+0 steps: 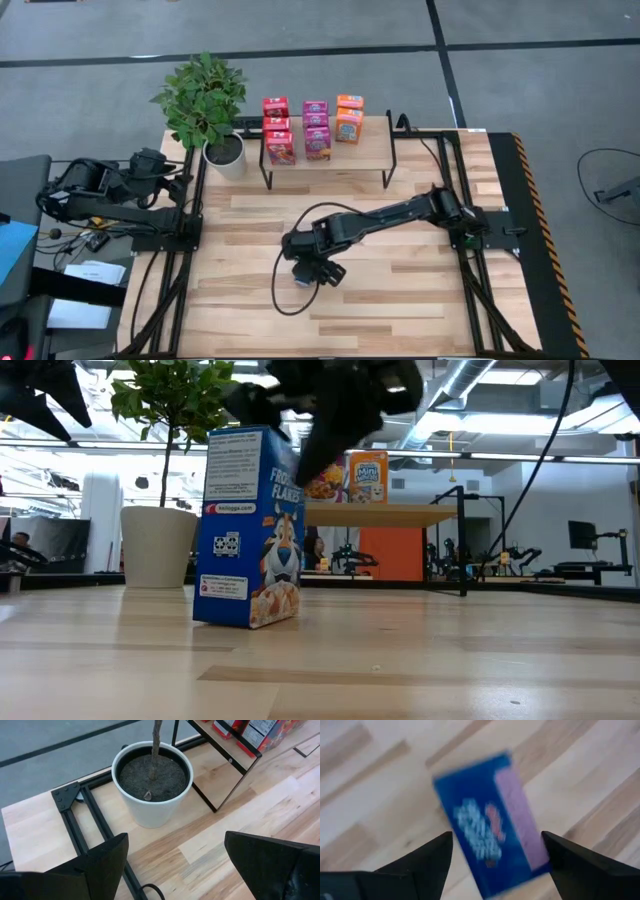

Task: Stack cereal on shelf
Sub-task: Put the blue cereal box on the shelf aligned with the other orange cereal box on the shelf

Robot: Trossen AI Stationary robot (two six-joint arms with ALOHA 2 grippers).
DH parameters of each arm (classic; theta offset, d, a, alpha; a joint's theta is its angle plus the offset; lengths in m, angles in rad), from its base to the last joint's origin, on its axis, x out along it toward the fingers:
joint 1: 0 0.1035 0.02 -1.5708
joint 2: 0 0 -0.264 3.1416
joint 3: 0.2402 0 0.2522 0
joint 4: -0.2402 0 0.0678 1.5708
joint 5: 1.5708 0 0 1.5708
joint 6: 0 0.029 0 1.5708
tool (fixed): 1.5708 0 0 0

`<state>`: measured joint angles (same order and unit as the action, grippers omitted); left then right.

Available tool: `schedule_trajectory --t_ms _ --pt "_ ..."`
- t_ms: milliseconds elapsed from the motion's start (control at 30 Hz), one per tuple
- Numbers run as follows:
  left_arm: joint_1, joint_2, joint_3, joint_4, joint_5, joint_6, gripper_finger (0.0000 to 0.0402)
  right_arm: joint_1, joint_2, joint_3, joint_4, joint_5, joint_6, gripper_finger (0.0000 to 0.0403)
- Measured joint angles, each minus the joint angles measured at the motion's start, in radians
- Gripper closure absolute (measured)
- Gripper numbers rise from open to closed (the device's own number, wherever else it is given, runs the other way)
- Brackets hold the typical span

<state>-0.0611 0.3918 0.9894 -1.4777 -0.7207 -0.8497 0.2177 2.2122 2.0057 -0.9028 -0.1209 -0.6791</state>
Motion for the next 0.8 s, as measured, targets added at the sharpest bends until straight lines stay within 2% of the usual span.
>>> schedule_trajectory --t_ms 267,567,800 --pt "0.000 0.000 0.000 -0.003 -0.020 0.000 0.0081 -0.011 -0.016 0.000 -0.105 -0.013 -0.010 0.0109" --pt "0.000 0.000 0.000 -0.003 -0.027 0.000 0.0081 -0.011 -0.034 0.001 -0.092 -0.040 0.005 0.0144" --pt "0.000 0.000 0.000 -0.007 -0.028 0.000 0.0081 -0.017 -0.034 0.001 -0.089 -0.090 0.043 0.0196"
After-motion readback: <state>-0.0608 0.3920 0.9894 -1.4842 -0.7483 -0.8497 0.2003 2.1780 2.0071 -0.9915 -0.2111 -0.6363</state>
